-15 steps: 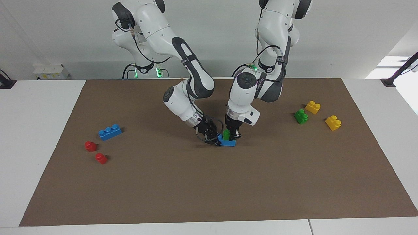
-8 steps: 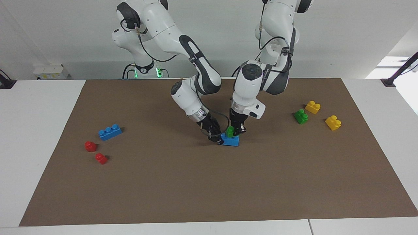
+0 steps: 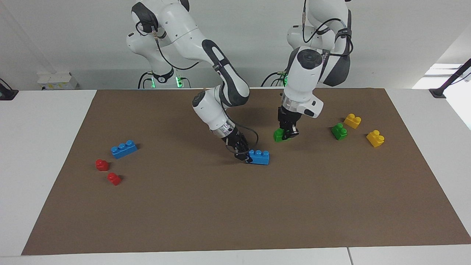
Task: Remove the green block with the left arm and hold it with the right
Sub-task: 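Pull the green block off while the right gripper holds the blue, then carry the green block aside while the right gripper carries the blue block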
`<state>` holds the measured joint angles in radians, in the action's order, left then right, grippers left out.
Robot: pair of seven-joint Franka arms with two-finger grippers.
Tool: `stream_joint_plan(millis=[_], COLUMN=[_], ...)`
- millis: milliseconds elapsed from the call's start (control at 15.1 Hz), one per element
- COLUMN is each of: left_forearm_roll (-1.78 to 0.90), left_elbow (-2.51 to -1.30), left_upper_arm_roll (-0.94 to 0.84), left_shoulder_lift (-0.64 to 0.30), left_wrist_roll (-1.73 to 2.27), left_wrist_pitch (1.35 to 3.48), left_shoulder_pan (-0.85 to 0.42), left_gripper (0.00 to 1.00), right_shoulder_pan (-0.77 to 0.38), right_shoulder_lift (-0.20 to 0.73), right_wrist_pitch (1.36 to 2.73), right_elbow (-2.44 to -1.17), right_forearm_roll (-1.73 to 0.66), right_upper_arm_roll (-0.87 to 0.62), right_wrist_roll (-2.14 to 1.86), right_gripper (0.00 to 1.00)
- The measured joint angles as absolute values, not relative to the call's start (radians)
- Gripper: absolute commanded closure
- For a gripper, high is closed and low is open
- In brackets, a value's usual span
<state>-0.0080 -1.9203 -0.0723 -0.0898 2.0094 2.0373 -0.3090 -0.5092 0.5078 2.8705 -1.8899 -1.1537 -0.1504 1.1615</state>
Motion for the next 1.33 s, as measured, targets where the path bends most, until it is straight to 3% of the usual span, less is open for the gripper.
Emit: stream_joint_plan(millis=[266,731,1328], left_forearm_roll=[-0.008,-0.013,-0.017], left_elbow=[-1.943,-2.03,-2.135], left_upper_arm_roll=[-0.07,-0.069,-0.073], left_shoulder_lift=[-0.089,-0.068,-0.122], left_wrist_roll=[1.8,1.276,1.035], left_wrist_pitch=[2.028,2.082,2.294], left_shoulder_pan=[-0.194,-0.017,0.032], left_gripper=[1.0,1.0,1.0], right_shoulder_pan=[-0.395,-0.034,0.238], right_shoulder_lift=[0.477,0.411,0.443], right_wrist_pitch=[2.68,2.19,1.972], right_elbow=[-1.829,-1.719,-1.718], right_forearm_roll=[-1.04,-0.801,-0.719], right_upper_arm_roll=[-0.145,-0.136,-0.135], right_wrist_roll=[1.141,1.136,1.057], right_gripper=[1.0,1.0,1.0])
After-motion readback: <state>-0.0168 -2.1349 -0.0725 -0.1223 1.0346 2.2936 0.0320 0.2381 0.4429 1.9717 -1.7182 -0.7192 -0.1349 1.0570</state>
